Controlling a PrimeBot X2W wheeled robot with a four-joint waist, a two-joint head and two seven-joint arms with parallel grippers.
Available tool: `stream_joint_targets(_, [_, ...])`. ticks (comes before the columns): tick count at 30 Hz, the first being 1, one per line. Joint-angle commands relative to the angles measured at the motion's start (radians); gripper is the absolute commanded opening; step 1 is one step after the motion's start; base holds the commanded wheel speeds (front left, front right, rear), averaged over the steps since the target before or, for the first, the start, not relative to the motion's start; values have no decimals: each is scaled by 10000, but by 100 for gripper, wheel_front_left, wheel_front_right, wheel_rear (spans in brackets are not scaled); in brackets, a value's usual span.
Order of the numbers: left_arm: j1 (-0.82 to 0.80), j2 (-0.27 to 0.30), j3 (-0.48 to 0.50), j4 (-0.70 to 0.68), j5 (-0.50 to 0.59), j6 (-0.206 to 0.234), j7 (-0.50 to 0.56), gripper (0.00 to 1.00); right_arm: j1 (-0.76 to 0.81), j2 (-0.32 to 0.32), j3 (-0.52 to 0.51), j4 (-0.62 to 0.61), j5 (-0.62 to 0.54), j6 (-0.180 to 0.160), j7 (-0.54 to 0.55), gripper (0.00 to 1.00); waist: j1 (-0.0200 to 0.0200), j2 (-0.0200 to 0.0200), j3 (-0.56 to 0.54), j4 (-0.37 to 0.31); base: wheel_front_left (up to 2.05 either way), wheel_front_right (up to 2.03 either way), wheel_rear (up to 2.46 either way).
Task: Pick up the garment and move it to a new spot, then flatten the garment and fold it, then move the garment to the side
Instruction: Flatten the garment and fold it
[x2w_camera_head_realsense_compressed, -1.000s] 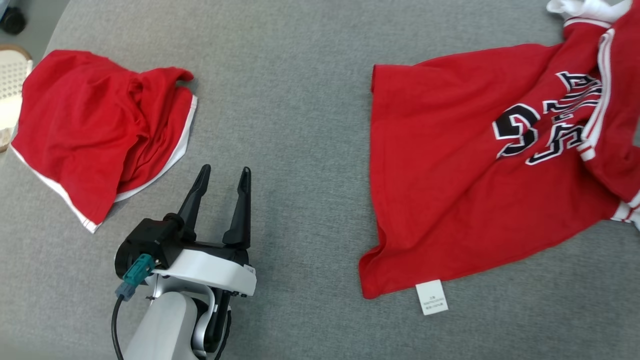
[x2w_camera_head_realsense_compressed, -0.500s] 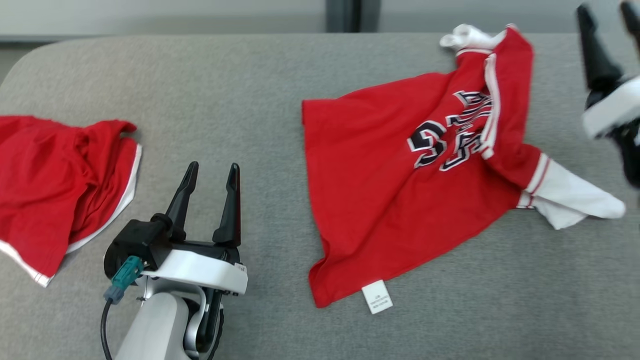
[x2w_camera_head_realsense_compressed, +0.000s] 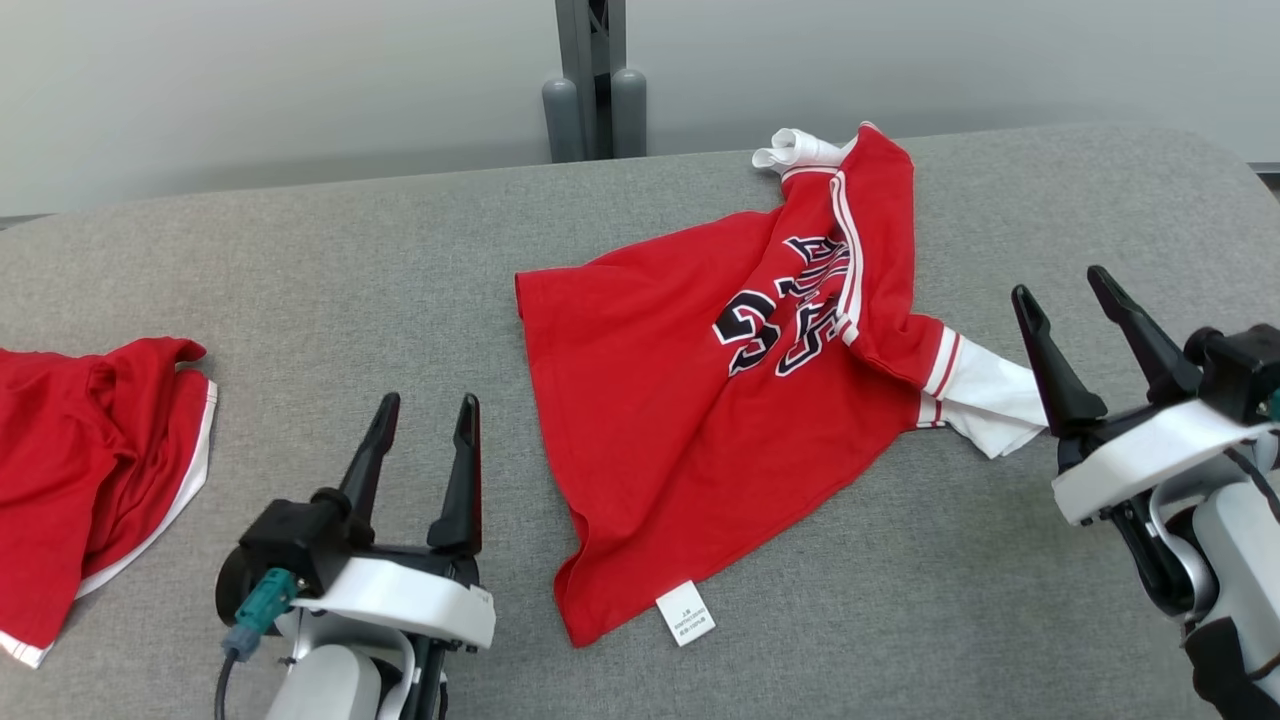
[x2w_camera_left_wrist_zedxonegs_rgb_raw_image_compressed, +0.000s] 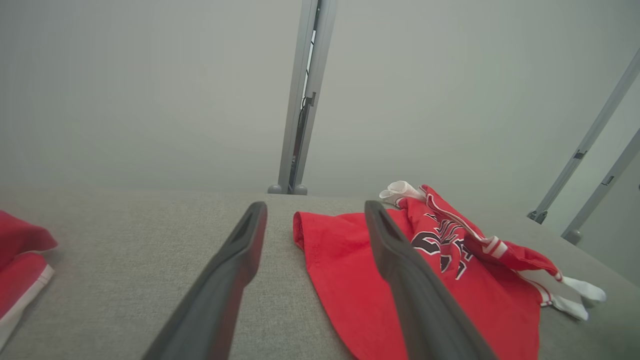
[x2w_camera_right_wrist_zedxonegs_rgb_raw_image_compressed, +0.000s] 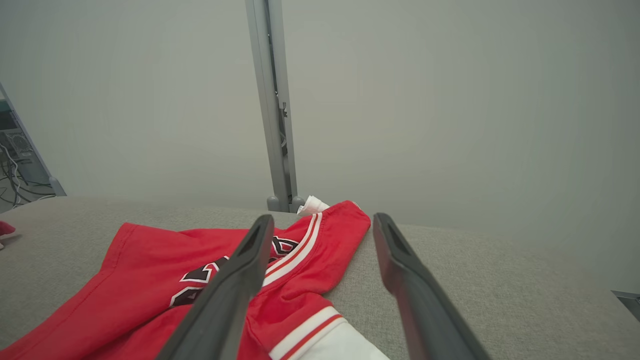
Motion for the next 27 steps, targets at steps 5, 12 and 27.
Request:
stream_joint_targets(5, [266,41,-344,664,-53,-363,-40,100,555,350,-667,-324,-461,0,-47,100,0,0,-68,-86,0,0,0])
stream_joint_targets(12, [-41,575,-1649,1610,274,-1129,725,100,794,686,-997,-406,-777,1,-47,100,0,0,-31,-65,0,0,0])
stream_joint_targets(27, [-481,2385,-4532,567,-1579,-1306,2347,100,549,1133,-1260,-151,-1090,1,-50,100,0,0,394,-197,0,0,0])
